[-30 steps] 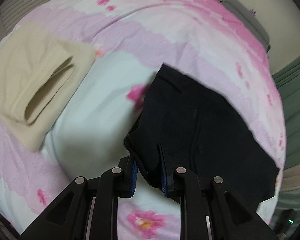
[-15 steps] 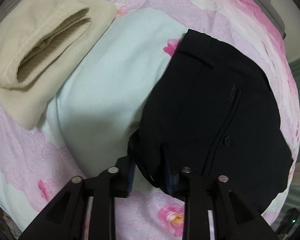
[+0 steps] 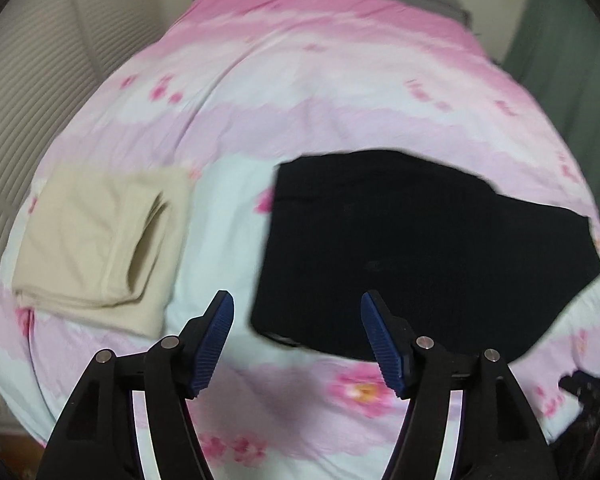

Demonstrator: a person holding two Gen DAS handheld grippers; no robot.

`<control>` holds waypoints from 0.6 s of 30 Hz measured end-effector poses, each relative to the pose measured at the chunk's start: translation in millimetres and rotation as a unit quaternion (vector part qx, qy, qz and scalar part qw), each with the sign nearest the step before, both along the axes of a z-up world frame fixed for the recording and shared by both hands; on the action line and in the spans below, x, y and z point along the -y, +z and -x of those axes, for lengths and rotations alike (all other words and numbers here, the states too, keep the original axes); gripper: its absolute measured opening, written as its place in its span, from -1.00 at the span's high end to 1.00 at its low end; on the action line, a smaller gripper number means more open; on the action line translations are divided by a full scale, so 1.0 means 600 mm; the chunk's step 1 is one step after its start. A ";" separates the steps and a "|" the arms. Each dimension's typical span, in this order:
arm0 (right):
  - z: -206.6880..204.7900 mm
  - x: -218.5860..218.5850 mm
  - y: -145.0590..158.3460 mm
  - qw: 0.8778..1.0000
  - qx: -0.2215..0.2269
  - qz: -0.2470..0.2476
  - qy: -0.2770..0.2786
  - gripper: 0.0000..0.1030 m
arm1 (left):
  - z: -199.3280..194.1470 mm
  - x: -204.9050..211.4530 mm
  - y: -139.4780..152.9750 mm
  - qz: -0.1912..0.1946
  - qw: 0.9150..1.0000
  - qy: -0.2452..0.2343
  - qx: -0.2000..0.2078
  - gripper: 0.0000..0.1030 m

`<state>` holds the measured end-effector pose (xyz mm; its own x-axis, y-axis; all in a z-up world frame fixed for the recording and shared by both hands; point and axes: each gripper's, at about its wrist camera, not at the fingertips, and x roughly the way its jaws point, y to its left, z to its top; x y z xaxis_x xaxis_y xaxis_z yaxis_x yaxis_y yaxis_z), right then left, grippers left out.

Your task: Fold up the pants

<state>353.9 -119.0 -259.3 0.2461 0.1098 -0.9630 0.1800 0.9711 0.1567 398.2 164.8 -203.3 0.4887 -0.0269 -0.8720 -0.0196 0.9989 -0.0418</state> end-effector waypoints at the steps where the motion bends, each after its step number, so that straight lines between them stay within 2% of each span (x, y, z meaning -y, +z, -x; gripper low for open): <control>1: 0.004 0.009 0.013 1.000 0.008 -0.001 -0.005 -0.15 | 0.003 0.015 0.014 0.003 1.000 -0.011 0.007 -0.32; 5: 0.018 0.063 0.070 0.999 0.042 0.003 -0.027 -0.15 | 0.013 0.086 0.056 0.018 0.998 -0.061 0.028 -0.33; 9: 0.039 0.138 0.115 0.995 0.081 0.012 -0.063 -0.15 | 0.006 0.172 0.078 0.010 0.994 -0.100 0.042 -0.33; 13: 0.050 0.247 0.145 0.988 0.116 0.025 -0.099 -0.15 | -0.005 0.278 0.089 0.020 0.991 -0.126 0.041 -0.33; 18: 0.048 0.388 0.161 0.981 0.142 0.031 -0.131 -0.15 | -0.018 0.433 0.094 0.008 0.988 -0.148 0.039 -0.33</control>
